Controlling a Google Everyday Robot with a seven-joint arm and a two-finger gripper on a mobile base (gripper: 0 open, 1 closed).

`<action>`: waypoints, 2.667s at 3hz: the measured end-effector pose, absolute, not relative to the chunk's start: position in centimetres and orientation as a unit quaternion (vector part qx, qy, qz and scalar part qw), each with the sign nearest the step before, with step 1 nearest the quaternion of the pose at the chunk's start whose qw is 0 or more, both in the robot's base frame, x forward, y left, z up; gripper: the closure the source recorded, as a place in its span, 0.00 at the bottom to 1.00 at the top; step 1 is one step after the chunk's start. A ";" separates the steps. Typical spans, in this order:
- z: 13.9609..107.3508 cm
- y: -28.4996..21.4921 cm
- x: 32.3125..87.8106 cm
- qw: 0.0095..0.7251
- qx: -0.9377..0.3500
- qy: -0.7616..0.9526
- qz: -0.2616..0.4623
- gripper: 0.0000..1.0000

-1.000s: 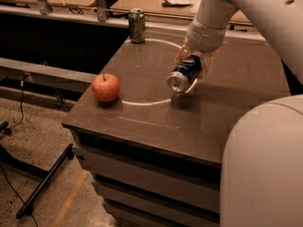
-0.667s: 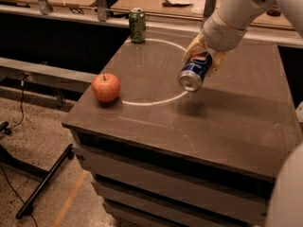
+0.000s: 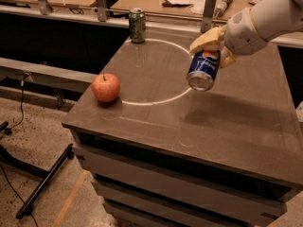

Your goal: Place pepsi can upright

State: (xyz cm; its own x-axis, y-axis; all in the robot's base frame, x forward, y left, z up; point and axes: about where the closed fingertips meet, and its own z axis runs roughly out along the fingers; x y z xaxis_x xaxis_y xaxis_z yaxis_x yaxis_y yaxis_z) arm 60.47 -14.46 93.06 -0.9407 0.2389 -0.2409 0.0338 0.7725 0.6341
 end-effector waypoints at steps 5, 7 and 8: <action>95.2 -15.7 60.6 0.323 0.020 0.815 0.480 1.00; 95.3 -15.7 60.7 0.351 -0.005 0.805 0.478 1.00; 95.8 -15.9 60.9 0.401 -0.048 0.776 0.485 1.00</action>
Offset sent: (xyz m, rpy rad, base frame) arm 0.0071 -0.0086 0.0055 0.0475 -0.1600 -0.0491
